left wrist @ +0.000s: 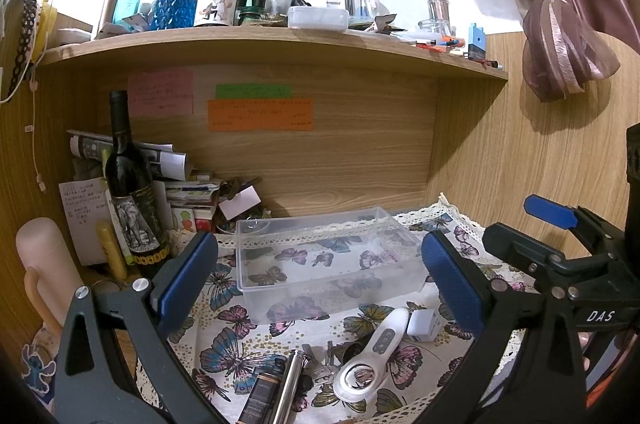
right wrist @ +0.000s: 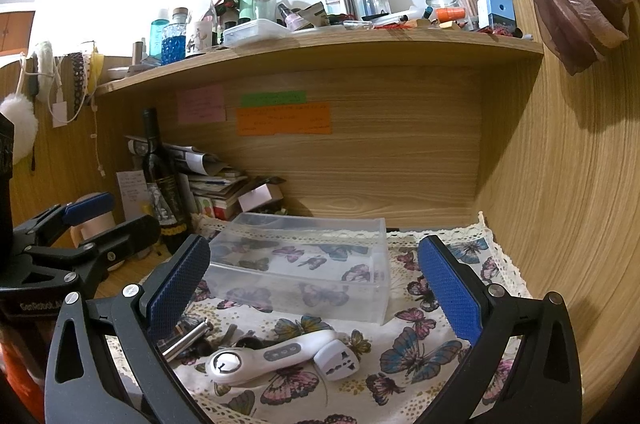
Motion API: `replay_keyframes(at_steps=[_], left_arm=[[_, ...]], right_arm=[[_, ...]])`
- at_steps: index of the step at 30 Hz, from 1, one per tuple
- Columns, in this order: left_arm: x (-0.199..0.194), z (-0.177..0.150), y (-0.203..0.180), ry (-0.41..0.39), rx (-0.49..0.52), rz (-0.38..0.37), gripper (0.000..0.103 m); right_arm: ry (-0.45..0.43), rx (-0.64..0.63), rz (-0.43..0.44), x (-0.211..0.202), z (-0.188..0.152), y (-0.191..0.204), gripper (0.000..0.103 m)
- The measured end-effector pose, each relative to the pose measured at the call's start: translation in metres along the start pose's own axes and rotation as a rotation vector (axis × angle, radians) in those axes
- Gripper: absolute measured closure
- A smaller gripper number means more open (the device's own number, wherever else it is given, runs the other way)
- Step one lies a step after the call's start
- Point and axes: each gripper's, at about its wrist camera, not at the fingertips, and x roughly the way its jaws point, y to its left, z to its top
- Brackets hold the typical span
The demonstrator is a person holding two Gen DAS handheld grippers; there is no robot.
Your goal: Organize rigid objects
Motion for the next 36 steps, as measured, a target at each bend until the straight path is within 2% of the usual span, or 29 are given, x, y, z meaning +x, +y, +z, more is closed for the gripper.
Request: replay_keyframes(at_steps=[7,14,18,22,27,32,36], left_arm=[[0.006,-0.003,0.003,0.029,-0.017,0.0,0.0],[0.02,-0.016,0.019,0.103,-0.056,-0.012,0.001],[0.026,-0.027,0.032,0.156,-0.055,0.009,0.02],[0.03,-0.042,0.049,0.214,-0.06,0.06,0.024],[0.036,-0.064,0.072,0.302,-0.09,0.103,0.036],[0.046,-0.092,0.08,0.422,-0.104,0.091,0.051],[0.048,-0.108,0.076,0.474,-0.099,0.067,0.053]], right_arm=[[0.0,-0.001,0.006,0.0,0.0,0.004,0.0],[0.031,-0.008,0.009,0.012,-0.01,-0.002,0.0],[0.067,-0.01,0.002,0.021,-0.02,-0.006,0.0],[0.136,0.007,-0.012,0.034,-0.034,-0.018,0.011],[0.22,0.04,-0.017,0.048,-0.053,-0.033,0.022],[0.305,0.049,-0.024,0.06,-0.07,-0.04,0.031],[0.364,0.057,-0.029,0.066,-0.083,-0.046,0.033]])
